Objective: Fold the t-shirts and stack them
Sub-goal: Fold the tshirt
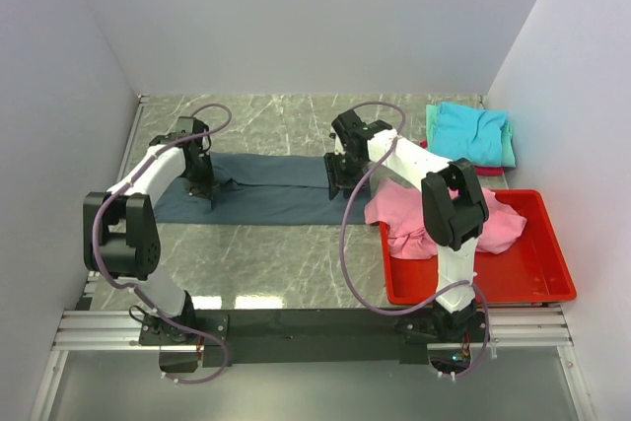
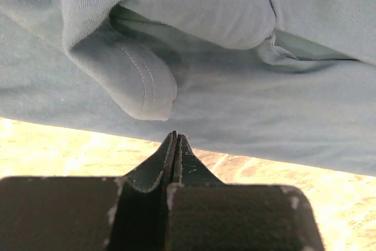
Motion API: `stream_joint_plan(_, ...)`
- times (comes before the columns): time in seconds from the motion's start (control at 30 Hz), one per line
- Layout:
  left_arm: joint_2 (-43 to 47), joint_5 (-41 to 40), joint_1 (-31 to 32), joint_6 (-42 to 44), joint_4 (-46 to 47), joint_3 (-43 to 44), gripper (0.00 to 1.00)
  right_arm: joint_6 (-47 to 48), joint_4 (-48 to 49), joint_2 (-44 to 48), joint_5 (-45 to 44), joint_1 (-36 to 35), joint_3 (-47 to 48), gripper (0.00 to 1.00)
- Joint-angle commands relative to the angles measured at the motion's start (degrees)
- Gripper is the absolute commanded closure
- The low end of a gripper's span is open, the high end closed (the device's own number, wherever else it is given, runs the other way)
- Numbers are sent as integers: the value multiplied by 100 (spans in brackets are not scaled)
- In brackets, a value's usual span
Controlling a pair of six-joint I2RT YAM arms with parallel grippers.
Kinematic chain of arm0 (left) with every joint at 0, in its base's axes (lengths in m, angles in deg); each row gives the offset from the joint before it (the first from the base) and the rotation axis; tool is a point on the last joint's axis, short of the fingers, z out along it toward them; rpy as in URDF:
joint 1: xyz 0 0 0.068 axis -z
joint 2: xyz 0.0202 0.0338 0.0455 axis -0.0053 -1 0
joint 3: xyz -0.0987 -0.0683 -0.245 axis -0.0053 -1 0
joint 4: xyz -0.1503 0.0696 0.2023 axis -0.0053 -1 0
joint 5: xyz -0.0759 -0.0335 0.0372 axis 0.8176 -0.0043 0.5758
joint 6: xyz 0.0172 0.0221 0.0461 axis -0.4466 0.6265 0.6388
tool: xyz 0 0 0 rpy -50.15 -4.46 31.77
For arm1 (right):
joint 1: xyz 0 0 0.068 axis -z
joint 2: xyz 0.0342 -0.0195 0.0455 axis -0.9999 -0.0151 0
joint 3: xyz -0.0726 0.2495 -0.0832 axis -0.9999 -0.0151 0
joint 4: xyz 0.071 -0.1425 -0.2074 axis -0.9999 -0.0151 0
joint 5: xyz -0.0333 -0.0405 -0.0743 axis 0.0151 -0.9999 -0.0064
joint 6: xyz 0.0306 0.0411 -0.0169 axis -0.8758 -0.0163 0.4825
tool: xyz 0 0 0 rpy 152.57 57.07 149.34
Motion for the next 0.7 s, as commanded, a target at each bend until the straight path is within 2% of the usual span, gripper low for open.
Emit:
stream_joint_plan(0.0, 217, 185, 12, 37, 100, -25, 100, 36, 44, 60, 28, -74, 106, 49)
stream_joint_plan(0.17, -11, 343, 12, -174, 653, -15, 92, 36, 35, 77, 19, -118, 123, 49)
stream_joint_plan(0.27, -415, 326, 12, -192, 724, -33, 91, 27, 61, 121, 28, -127, 97, 49)
stream_joint_plan(0.4, -618, -900, -102, -306, 382, 63, 92, 27, 96, 235, 10, -136, 1, 49)
stream_joint_plan(0.53, -320, -1343, -611, -403, 382, 107, 92, 18, 175, 297, 45, -135, -184, 49)
stream_joint_plan(0.67, -389, -1739, -1103, -473, 347, 300, 92, 27, 175, 262, 54, -188, -193, 49)
